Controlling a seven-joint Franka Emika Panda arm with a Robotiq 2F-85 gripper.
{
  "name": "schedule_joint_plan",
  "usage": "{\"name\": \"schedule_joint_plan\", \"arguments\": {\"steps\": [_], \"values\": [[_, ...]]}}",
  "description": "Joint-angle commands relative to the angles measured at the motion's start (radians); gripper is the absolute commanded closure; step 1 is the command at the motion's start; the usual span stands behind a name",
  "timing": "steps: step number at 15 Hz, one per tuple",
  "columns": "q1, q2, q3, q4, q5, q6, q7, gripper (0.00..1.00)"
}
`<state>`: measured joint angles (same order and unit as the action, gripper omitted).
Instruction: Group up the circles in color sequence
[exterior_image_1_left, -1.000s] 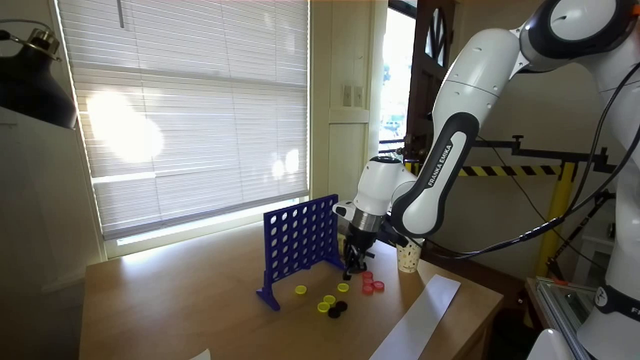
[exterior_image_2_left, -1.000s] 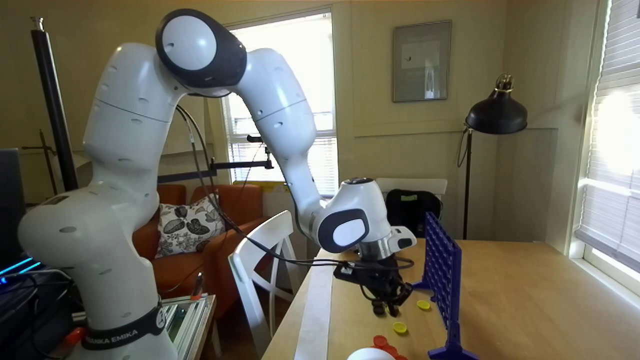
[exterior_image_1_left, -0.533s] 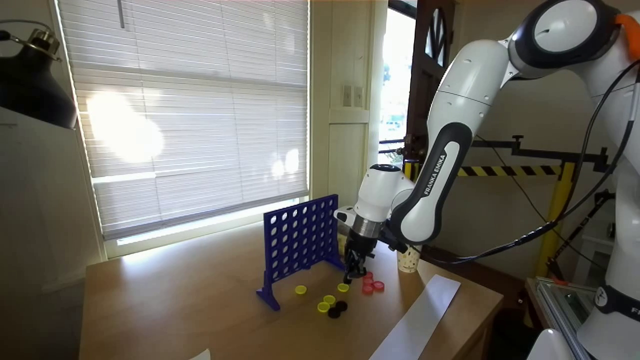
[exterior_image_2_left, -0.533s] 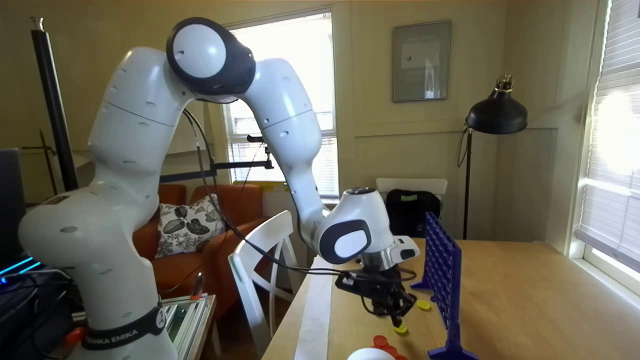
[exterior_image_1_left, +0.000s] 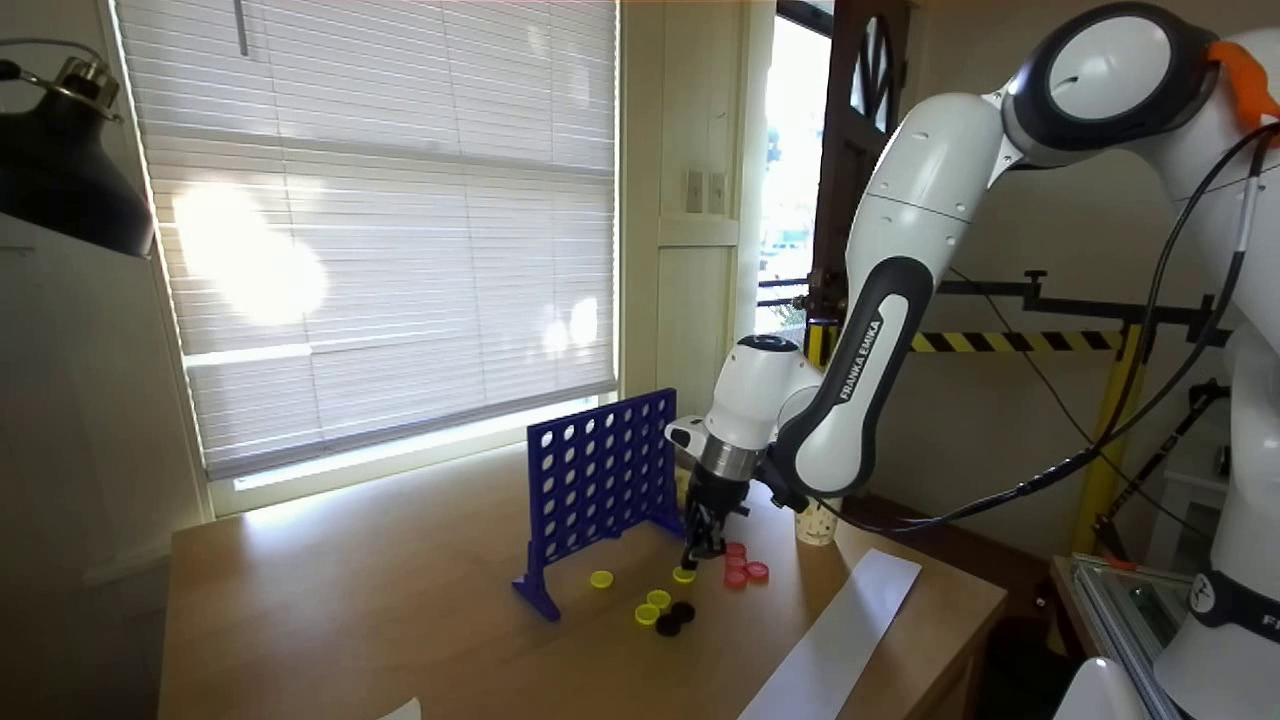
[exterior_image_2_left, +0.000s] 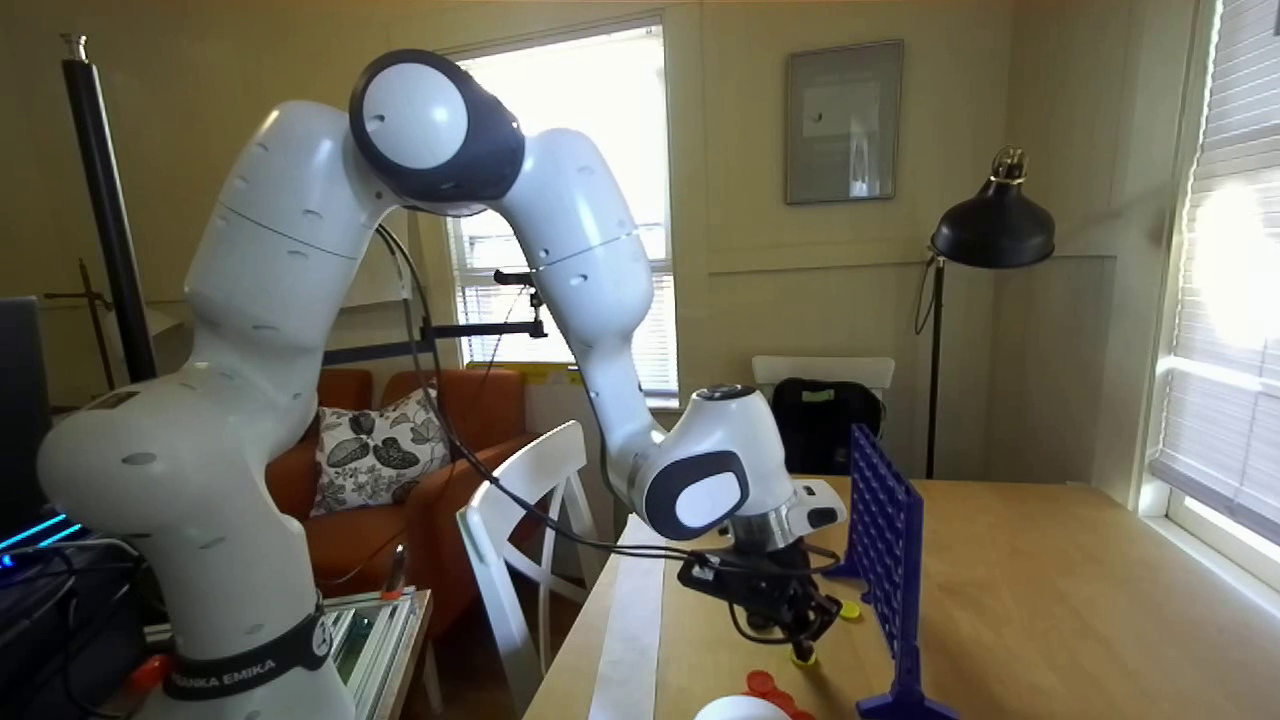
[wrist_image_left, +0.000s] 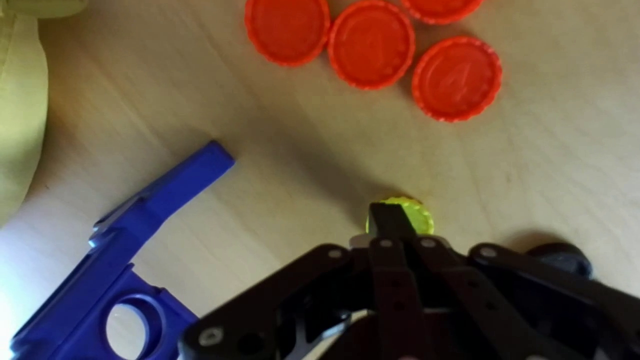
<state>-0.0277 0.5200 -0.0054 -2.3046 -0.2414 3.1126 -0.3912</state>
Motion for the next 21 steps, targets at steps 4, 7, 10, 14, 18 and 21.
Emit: {"name": "schedule_joint_plan", "arguments": {"steps": [4,7,10,14,18,21], "values": [[0.002,0.046,0.01,0.045,-0.019,0.007,0.024,1.0],[0.003,0.057,0.023,0.062,-0.018,0.004,0.022,1.0],[0.009,0.071,0.03,0.082,-0.019,-0.001,0.022,1.0],[0.008,0.085,0.051,0.107,-0.019,-0.011,0.017,1.0],[0.011,0.096,0.058,0.124,-0.02,-0.015,0.018,1.0],[0.006,0.07,0.076,0.105,-0.016,-0.005,0.02,1.0]]}}
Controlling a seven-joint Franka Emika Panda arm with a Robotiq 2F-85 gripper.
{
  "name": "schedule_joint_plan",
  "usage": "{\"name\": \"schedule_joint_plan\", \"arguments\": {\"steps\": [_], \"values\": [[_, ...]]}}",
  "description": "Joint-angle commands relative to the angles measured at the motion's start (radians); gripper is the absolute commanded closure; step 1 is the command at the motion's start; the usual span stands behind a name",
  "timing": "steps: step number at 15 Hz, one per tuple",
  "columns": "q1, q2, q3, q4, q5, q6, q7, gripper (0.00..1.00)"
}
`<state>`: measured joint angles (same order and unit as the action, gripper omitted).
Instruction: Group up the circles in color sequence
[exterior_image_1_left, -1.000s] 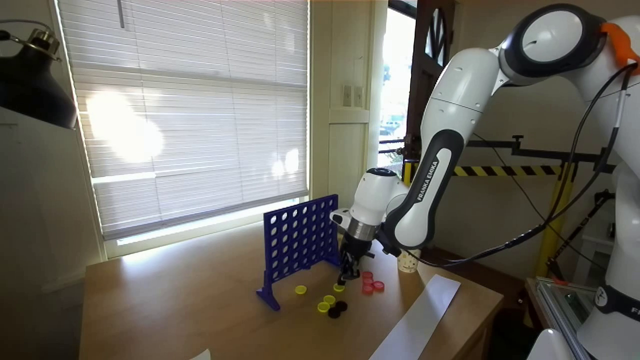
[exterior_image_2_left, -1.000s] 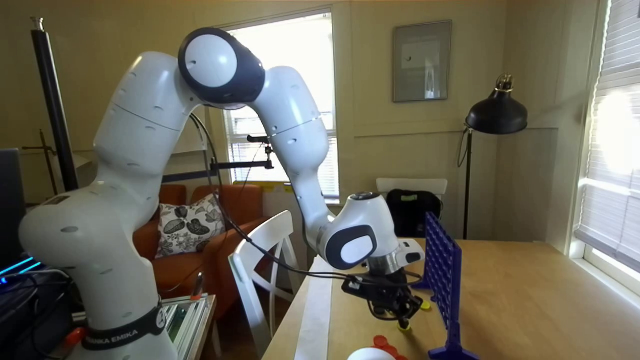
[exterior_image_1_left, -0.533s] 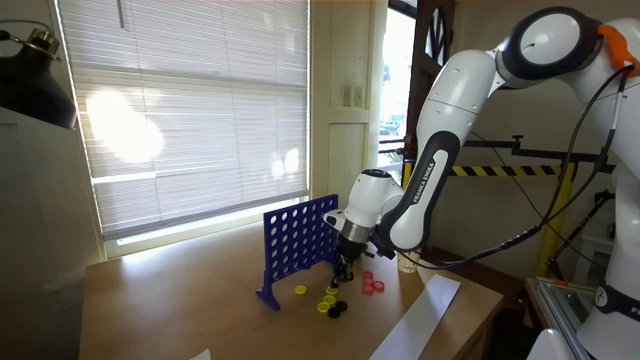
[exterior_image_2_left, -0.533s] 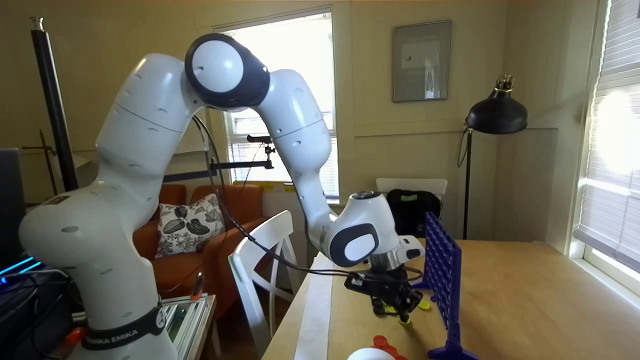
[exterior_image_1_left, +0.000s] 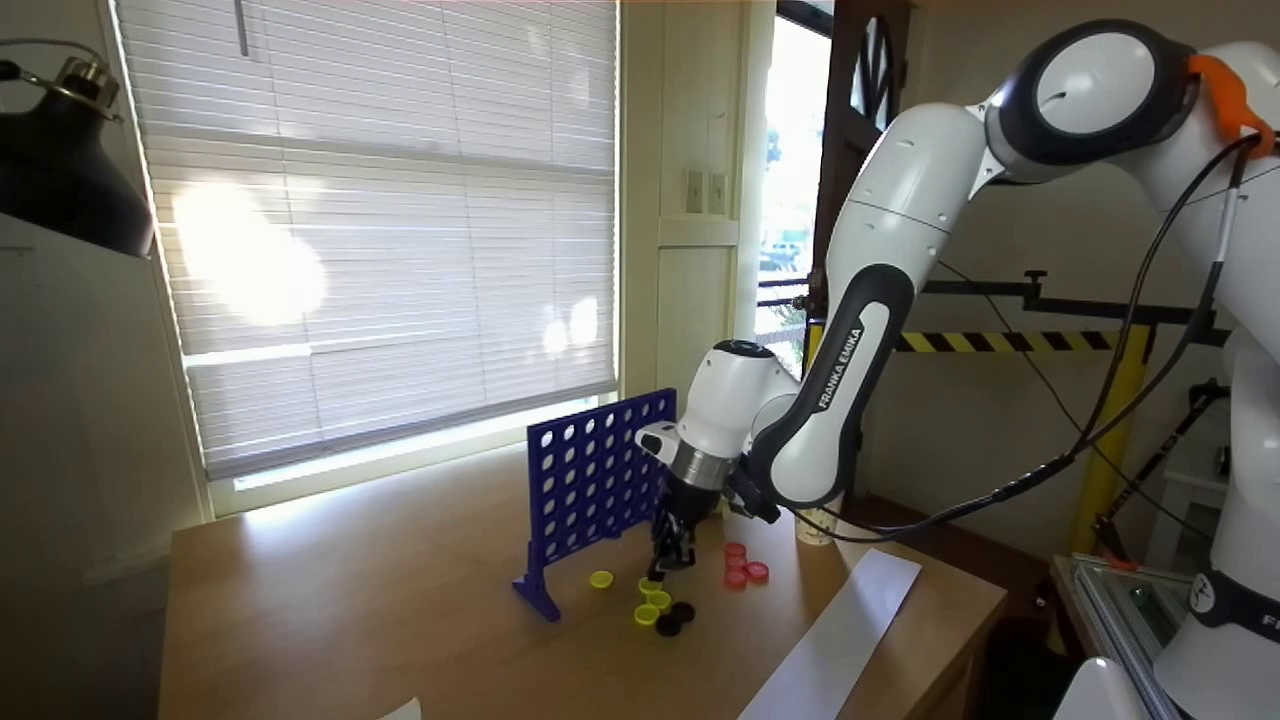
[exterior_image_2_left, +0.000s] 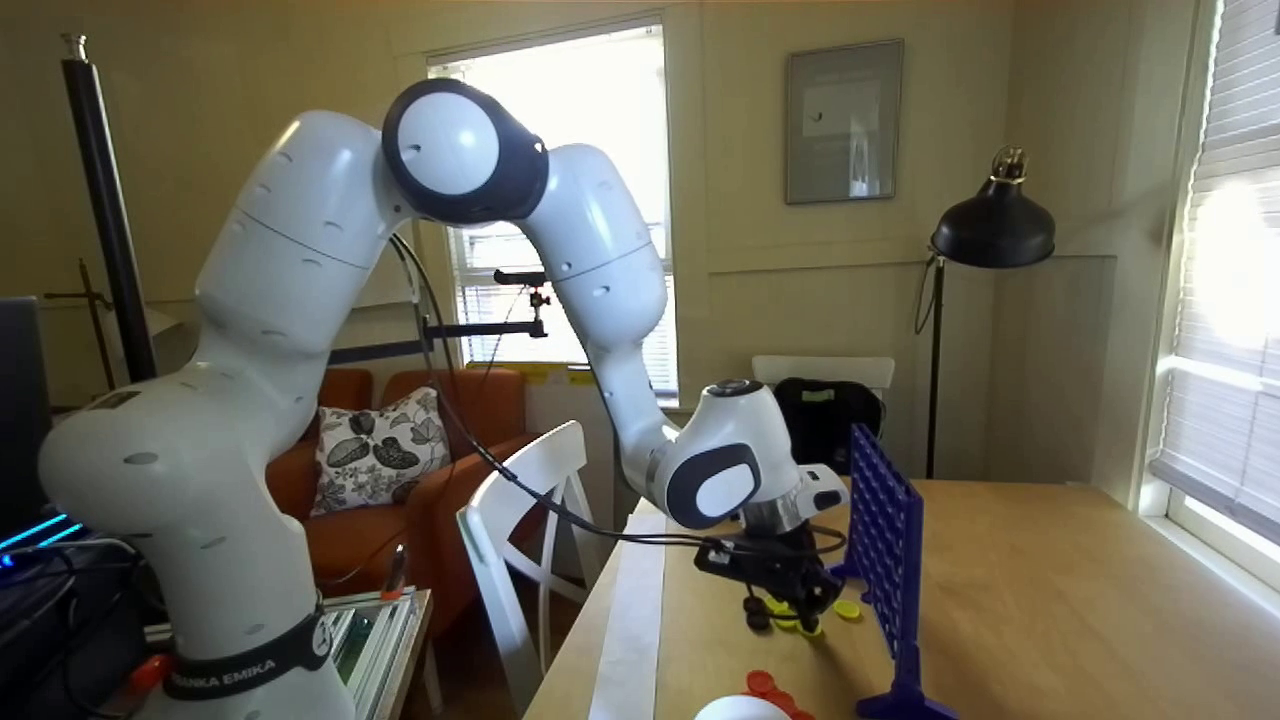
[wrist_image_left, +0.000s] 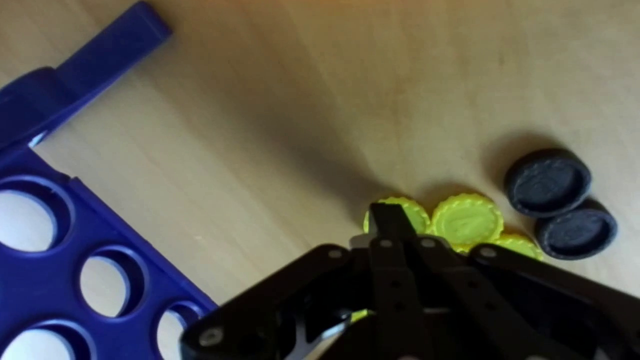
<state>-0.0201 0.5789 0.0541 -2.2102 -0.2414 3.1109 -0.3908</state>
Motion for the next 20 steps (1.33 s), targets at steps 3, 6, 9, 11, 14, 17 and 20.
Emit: {"name": "schedule_joint_plan", "arguments": {"steps": [3,6,9,11,14,17,20], "values": [[-0.001,-0.011,0.038,-0.003,-0.01,-0.012,0.025,1.0],[0.011,-0.016,0.048,-0.005,-0.01,-0.016,0.032,1.0],[0.021,-0.008,0.048,0.002,-0.009,-0.034,0.036,1.0],[0.028,-0.008,0.046,0.004,-0.007,-0.062,0.04,1.0],[0.037,-0.013,0.039,0.004,-0.008,-0.081,0.045,1.0],[0.034,-0.004,0.042,0.009,-0.007,-0.077,0.044,1.0],[0.05,0.017,0.026,0.022,-0.013,-0.065,0.05,1.0]]}}
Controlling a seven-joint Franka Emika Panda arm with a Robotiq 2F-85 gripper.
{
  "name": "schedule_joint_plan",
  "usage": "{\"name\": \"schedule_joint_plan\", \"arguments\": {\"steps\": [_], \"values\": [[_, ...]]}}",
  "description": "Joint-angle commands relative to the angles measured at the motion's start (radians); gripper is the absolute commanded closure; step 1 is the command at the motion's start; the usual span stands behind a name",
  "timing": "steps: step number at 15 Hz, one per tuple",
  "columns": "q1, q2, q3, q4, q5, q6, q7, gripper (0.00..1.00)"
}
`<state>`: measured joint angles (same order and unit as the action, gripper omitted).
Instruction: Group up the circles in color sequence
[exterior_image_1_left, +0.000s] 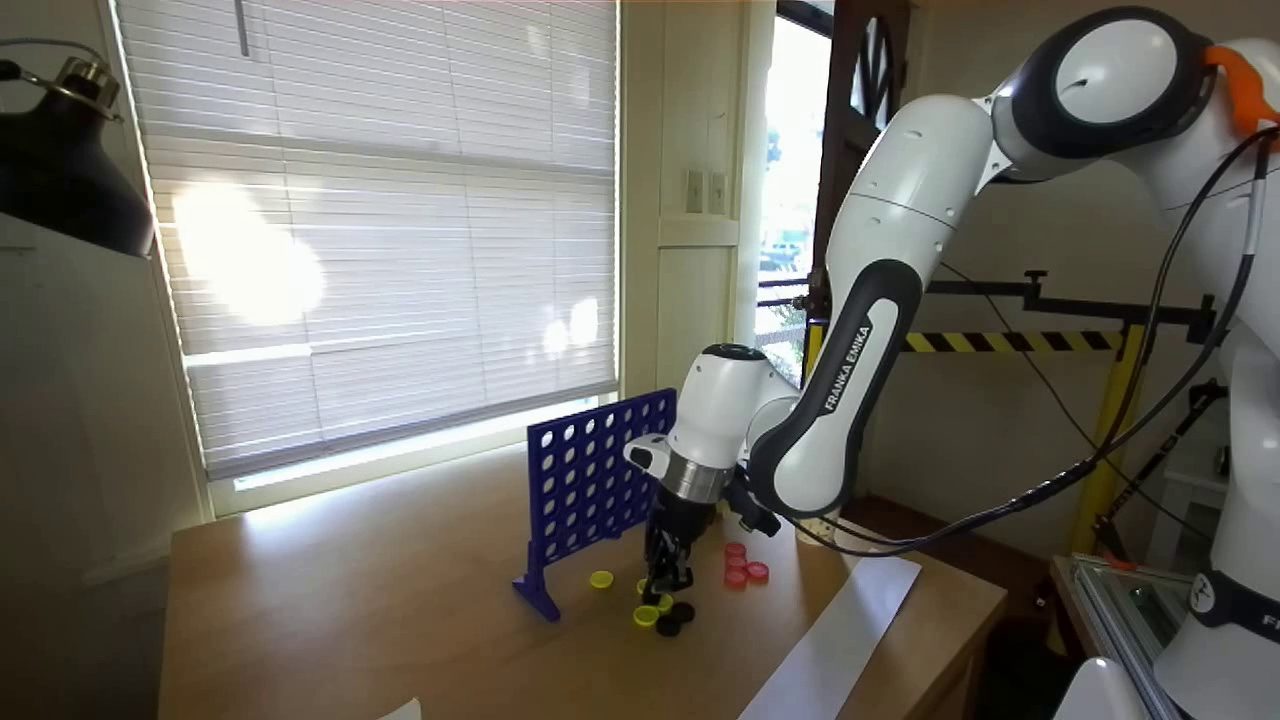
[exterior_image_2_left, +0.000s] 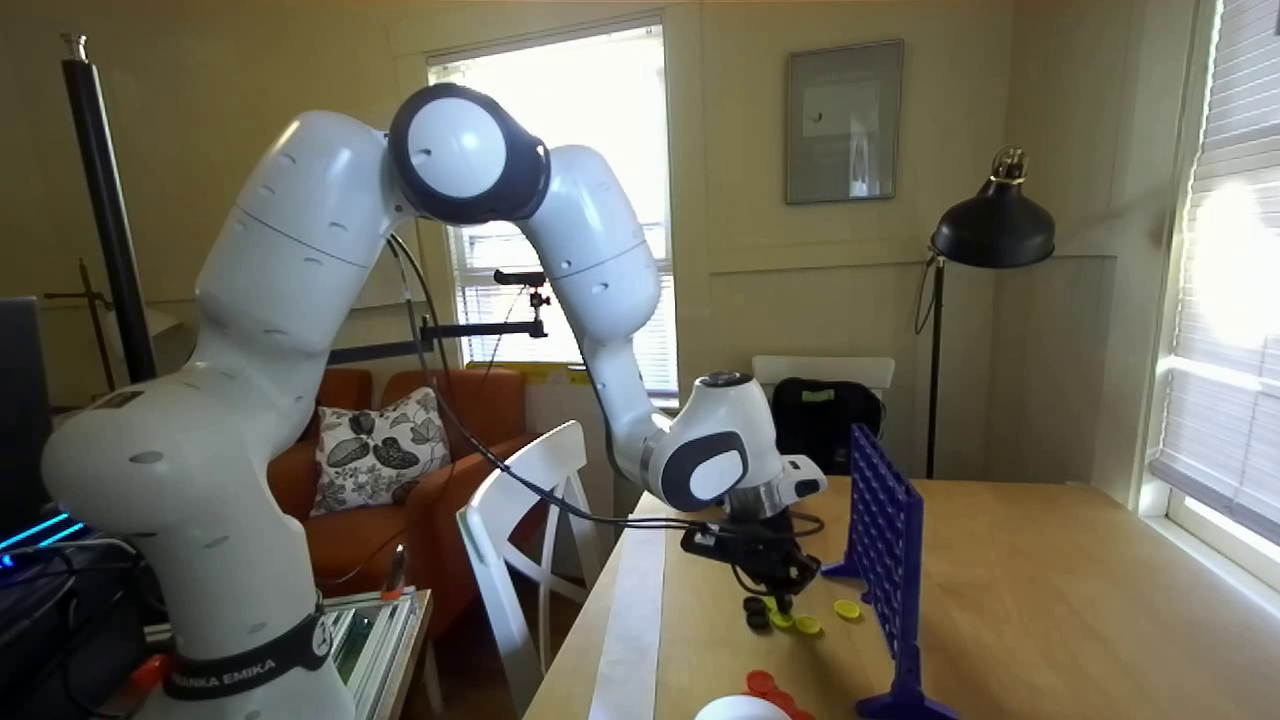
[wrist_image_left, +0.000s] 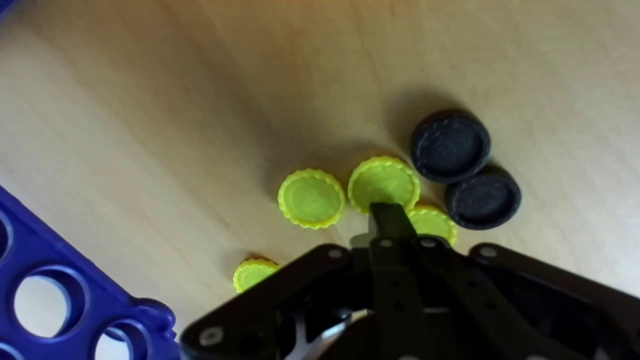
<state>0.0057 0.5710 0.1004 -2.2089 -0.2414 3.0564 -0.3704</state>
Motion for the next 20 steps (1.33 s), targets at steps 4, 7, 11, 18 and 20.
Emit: {"name": "schedule_joint_plan", "arguments": {"steps": [4,7,11,18,20], "values": [[0.046,0.04,-0.033,0.043,-0.015,-0.005,0.038,1.0],[0.06,0.05,-0.042,0.061,-0.017,-0.006,0.043,1.0],[0.077,0.058,-0.064,0.079,-0.019,0.0,0.053,1.0],[0.089,0.088,-0.079,0.125,-0.012,0.01,0.076,1.0],[0.09,0.094,-0.079,0.135,-0.012,0.008,0.082,1.0]]}}
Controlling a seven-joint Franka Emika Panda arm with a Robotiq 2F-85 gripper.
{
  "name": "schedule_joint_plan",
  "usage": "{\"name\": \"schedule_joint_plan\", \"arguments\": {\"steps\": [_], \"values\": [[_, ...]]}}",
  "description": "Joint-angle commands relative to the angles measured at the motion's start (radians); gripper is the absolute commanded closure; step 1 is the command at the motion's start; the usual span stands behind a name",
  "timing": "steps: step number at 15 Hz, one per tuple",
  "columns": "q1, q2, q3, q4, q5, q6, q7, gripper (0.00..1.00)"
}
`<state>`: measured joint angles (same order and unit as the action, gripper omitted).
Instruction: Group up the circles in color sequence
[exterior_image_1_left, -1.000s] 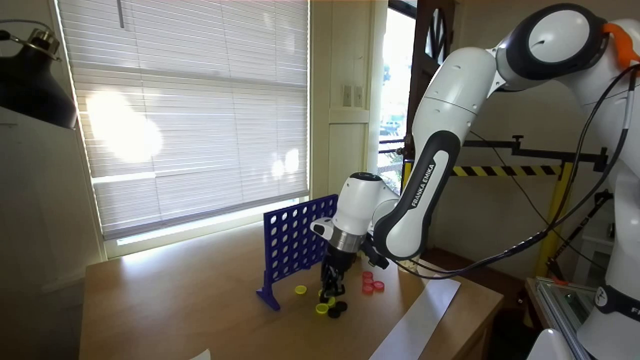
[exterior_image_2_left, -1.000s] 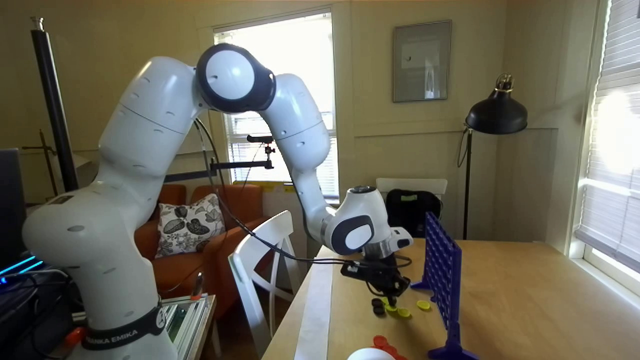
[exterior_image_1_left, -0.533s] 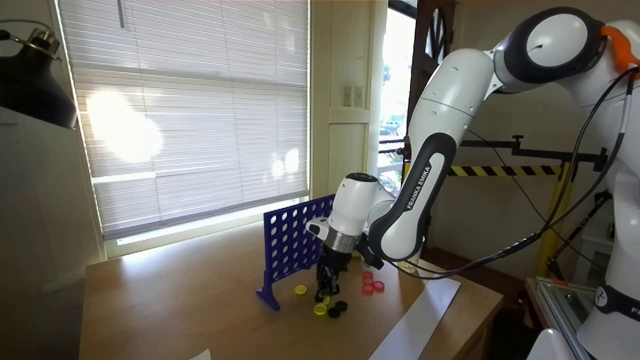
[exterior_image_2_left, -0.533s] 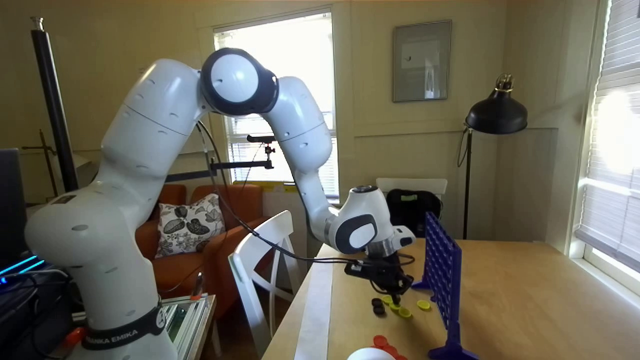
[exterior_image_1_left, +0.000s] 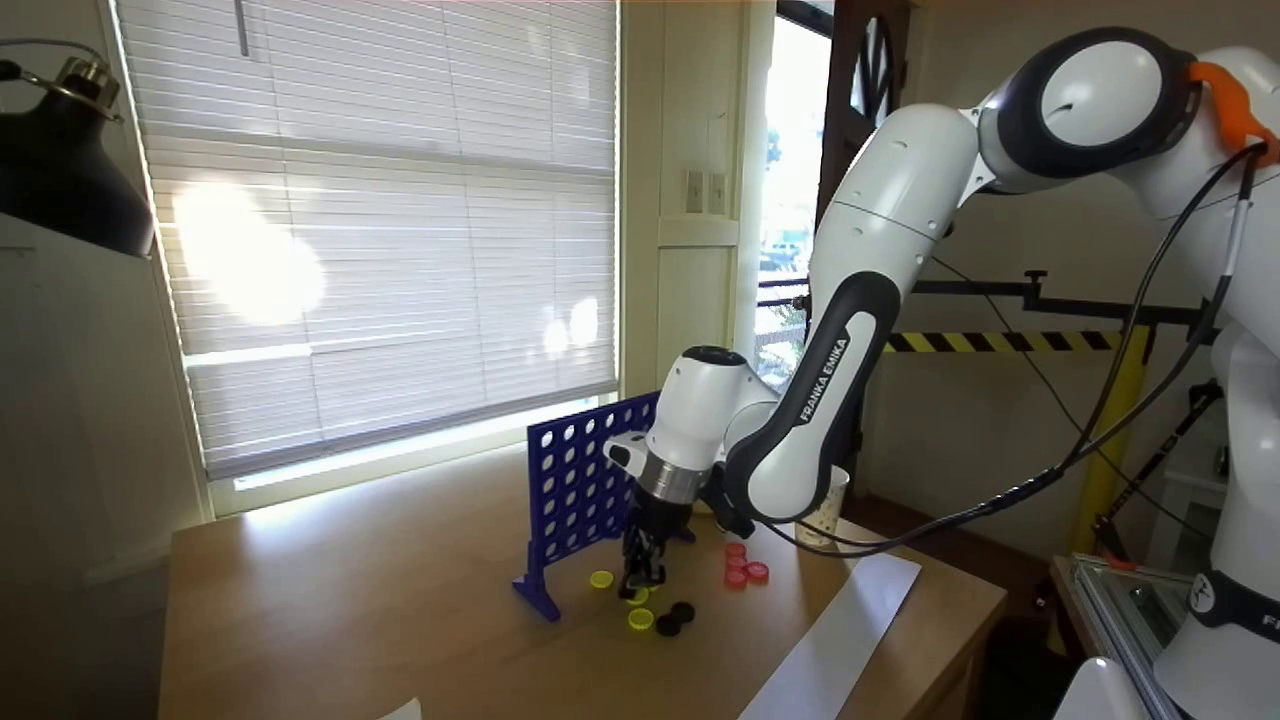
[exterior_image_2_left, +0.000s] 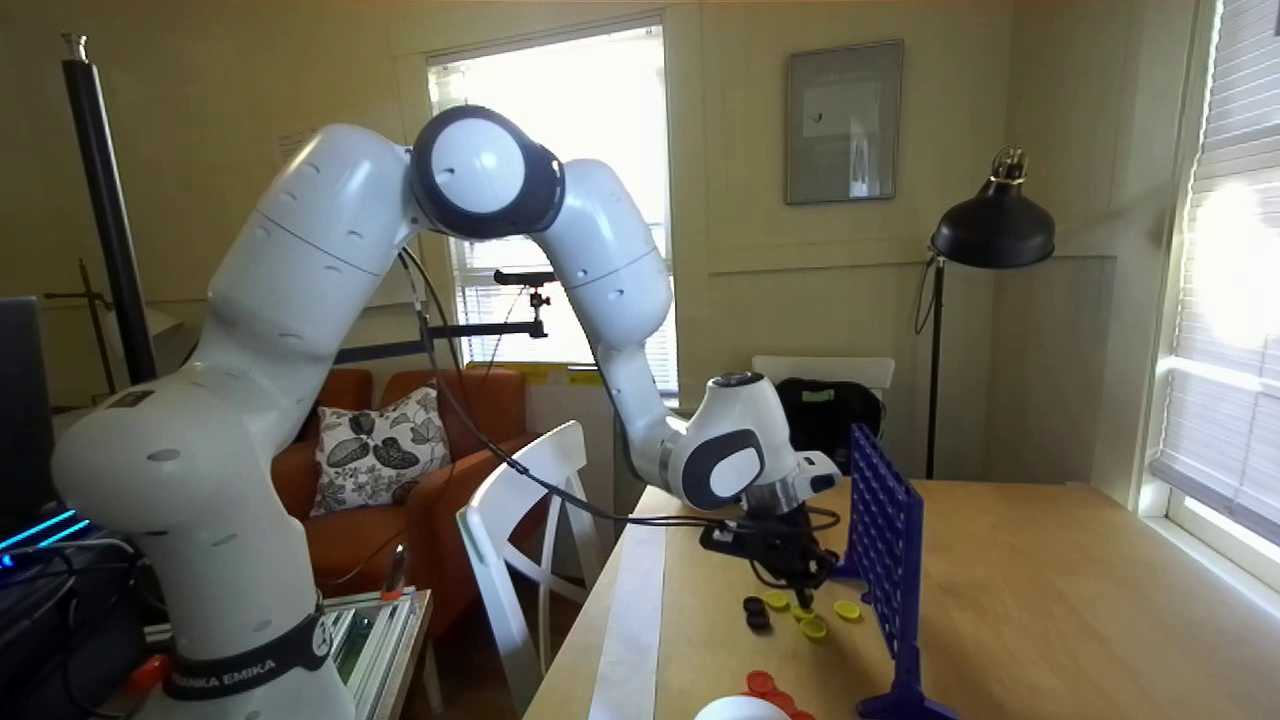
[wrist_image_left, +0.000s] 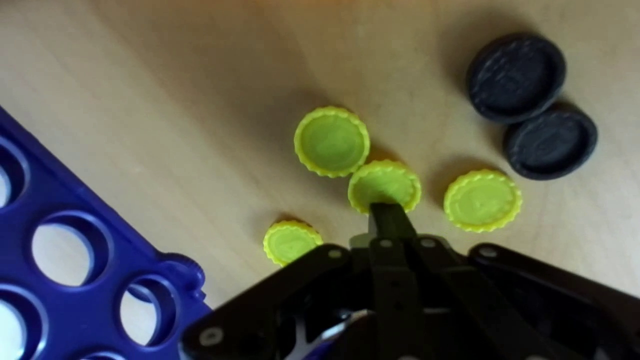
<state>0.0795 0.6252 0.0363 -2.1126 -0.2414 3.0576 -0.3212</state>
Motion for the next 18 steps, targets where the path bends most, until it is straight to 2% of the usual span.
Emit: {"name": "schedule_joint_plan", "arguments": {"steps": [1,4,8,15,18], "values": [[0.016,0.038,-0.013,0.039,-0.012,0.006,0.034,1.0],[0.013,0.016,-0.007,0.018,-0.019,0.015,0.026,1.0],[0.032,0.0,-0.036,-0.003,-0.03,0.054,0.03,1.0],[0.107,0.022,-0.129,-0.001,-0.038,0.133,0.035,1.0],[0.162,0.037,-0.184,0.004,-0.043,0.156,0.036,1.0]]}}
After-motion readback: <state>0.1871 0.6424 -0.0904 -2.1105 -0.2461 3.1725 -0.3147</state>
